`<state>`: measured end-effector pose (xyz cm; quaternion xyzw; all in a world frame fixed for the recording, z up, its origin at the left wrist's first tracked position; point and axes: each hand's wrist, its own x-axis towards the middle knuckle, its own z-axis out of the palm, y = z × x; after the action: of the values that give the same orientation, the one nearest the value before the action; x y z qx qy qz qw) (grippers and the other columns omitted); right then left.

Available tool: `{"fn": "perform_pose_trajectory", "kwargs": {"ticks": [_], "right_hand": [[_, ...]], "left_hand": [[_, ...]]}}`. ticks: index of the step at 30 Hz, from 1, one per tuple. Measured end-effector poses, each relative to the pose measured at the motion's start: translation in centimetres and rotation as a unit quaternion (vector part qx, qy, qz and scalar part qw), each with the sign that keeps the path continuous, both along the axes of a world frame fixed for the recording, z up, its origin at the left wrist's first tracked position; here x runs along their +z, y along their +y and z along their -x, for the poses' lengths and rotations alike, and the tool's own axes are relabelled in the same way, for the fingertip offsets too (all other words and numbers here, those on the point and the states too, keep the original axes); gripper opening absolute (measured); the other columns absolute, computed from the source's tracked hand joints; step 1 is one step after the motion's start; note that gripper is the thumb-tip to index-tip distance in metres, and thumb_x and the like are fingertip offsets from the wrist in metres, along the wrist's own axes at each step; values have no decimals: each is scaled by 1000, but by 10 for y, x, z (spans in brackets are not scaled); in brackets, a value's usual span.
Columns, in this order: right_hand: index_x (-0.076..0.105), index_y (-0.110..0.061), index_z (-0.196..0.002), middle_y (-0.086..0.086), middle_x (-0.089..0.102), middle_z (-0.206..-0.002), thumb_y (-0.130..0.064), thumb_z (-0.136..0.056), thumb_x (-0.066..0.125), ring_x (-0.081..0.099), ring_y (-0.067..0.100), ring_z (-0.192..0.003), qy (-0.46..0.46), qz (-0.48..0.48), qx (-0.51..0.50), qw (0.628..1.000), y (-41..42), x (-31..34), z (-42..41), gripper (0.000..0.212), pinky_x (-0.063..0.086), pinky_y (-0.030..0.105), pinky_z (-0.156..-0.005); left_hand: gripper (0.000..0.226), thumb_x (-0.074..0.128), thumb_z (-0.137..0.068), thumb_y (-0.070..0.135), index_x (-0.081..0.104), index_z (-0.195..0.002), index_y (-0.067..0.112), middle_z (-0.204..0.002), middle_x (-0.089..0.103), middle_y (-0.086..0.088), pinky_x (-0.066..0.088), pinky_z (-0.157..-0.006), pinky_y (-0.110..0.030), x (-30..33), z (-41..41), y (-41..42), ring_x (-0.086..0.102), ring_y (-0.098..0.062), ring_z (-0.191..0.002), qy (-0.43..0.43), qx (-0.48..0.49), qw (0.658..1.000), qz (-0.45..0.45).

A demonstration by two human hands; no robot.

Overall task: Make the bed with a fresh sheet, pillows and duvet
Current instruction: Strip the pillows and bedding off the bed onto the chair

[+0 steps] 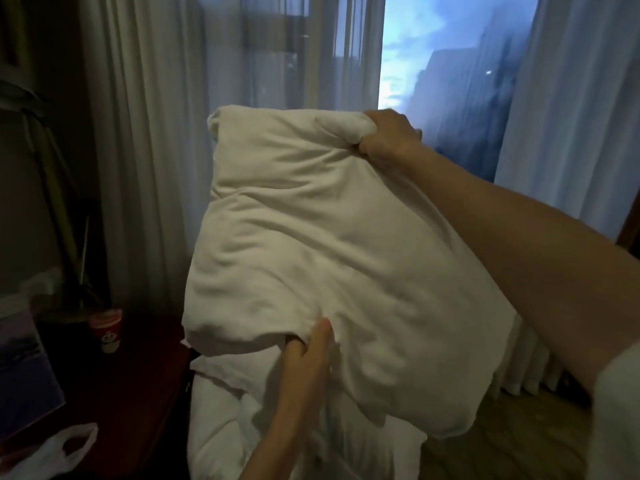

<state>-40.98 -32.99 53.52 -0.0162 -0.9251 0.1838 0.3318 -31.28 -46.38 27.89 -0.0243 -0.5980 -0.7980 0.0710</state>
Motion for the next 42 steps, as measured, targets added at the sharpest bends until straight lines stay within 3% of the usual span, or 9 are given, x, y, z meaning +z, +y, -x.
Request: {"fn": "perform_pose_trajectory", "kwargs": {"ticks": [11, 14, 16, 20, 26, 30, 35, 39, 42], "right_hand": [[58, -29, -117, 0, 58, -125, -18, -85, 57, 49, 25, -119, 50, 32, 7, 998, 27, 4, 193, 34, 26, 39, -102], [61, -30, -111, 0, 61, -122, -21, -85, 57, 51, 24, -117, 72, 29, 29, 997, 32, 5, 256, 28, 25, 38, -99], [61, -30, -113, 1, 61, -123, -21, -87, 54, 51, 25, -118, 76, 19, 29, 997, 37, 12, 299, 28, 26, 37, -96], [58, -41, -103, 5, 60, -123, -26, -84, 50, 50, 31, -118, 61, 24, 37, 997, 53, 13, 387, 25, 29, 37, -88], [56, -44, -113, 10, 49, -138, -41, -93, 35, 40, 35, -127, -121, 2, -21, 992, 67, -87, 476, 29, 25, 54, -108], [46, -22, -140, 5, 42, -147, -43, -101, 33, 37, 28, -135, -356, -122, 10, 927, 58, -160, 480, 46, 18, 53, -113], [42, -18, -143, 8, 40, -150, -40, -104, 28, 39, 26, -134, -344, -135, 45, 928, 72, -147, 447, 47, 29, 43, -112], [44, -27, -140, 3, 44, -146, -45, -103, 29, 41, 24, -132, -314, -174, 20, 933, 72, -132, 390, 44, 26, 44, -112], [48, -29, -136, 0, 47, -144, -50, -100, 31, 43, 23, -131, -279, -137, 18, 950, 61, -130, 348, 45, 27, 46, -114]], "left_hand": [[29, 54, -95, 27, 50, -123, 24, -113, 48, 12, 31, -85, -14, 32, 162, 14, 42, -4, -108, 12, -51, 995, 80], [7, 57, -93, 25, 51, -92, 21, -106, 57, 4, 36, -83, -14, 35, 211, 18, 49, -8, -107, 15, -26, 996, 89], [23, 61, -90, 22, 52, -70, 15, -75, 59, 1, 41, -63, -10, 42, 250, 16, 56, -11, -84, 42, 12, 994, 99], [17, 63, -88, 27, 59, -72, 21, -73, 62, 15, 45, -66, -7, 57, 316, 7, 57, 7, -72, 103, 27, 985, 134], [47, 62, -83, 56, 57, -58, 16, -54, 61, 9, 48, -64, -31, 31, 389, 1, 59, -7, -60, 93, 26, 966, 240], [40, 55, -94, 30, 57, -56, 20, -55, 60, 7, 42, -61, -25, 21, 426, -4, 53, -2, -56, 146, 17, 935, 324], [39, 55, -95, 26, 67, -58, 19, -57, 67, 6, 51, -65, -32, 15, 446, -22, 60, -5, -55, 118, 3, 933, 339], [39, 46, -91, 42, 56, -56, 27, -50, 53, 10, 36, -47, -26, 29, 429, -35, 50, -7, -49, 271, 152, 843, 439], [16, 49, -88, 44, 53, -96, 31, -92, 50, 18, 33, -77, -16, 42, 424, -42, 43, -4, -82, 418, 85, 777, 463]]}}
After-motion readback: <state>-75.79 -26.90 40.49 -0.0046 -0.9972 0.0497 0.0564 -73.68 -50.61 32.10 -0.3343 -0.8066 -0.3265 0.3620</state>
